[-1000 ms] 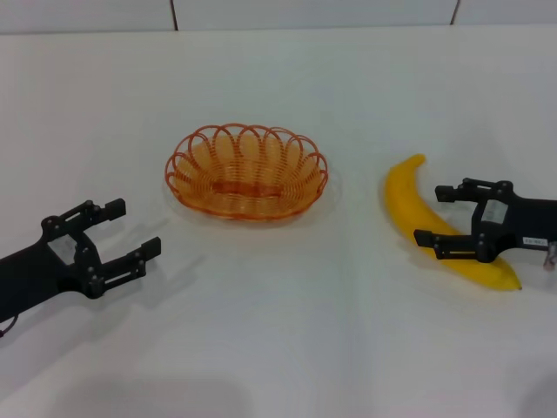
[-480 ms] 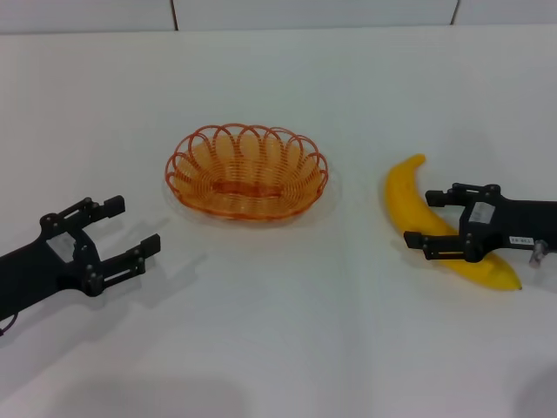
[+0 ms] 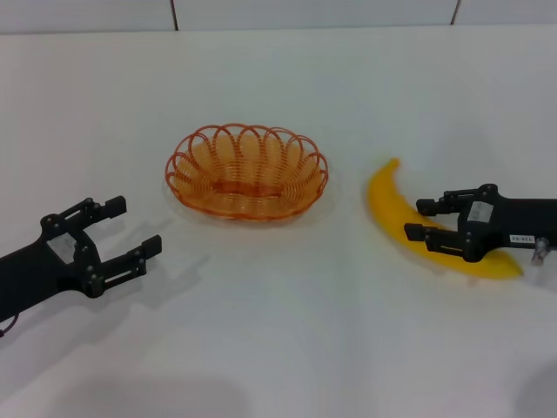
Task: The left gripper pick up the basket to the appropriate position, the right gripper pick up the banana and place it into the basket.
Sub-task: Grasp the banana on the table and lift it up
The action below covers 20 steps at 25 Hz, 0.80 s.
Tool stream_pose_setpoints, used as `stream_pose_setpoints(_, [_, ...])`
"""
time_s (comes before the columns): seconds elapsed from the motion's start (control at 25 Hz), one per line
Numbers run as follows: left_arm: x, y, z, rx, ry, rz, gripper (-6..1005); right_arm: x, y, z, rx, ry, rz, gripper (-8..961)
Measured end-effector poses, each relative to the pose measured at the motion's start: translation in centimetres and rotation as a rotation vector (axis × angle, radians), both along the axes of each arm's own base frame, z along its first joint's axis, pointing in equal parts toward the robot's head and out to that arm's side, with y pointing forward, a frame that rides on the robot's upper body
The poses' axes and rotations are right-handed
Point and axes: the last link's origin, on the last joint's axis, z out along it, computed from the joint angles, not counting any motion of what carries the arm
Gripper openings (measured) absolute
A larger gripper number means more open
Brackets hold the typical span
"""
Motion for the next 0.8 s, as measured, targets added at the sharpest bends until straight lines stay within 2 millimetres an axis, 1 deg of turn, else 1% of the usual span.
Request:
stream_pose_setpoints(0.12, [0.0, 0.0, 0.0, 0.0, 0.0, 0.0, 802, -0.04, 0.05, 0.04, 0.002, 0.002, 0.001, 470])
stream_pose_setpoints(0.36, [0.11, -0.15, 0.02, -0.004, -0.009, -0.007, 802, -0.02, 0.06, 0.08, 0.003, 0.001, 0.0, 395])
stream_pose_setpoints(0.8, [0.15, -0.15, 0.05, -0.004, -0.011, -0.009, 802, 0.0, 0.09, 0.15, 0.006, 0.003, -0.003, 370])
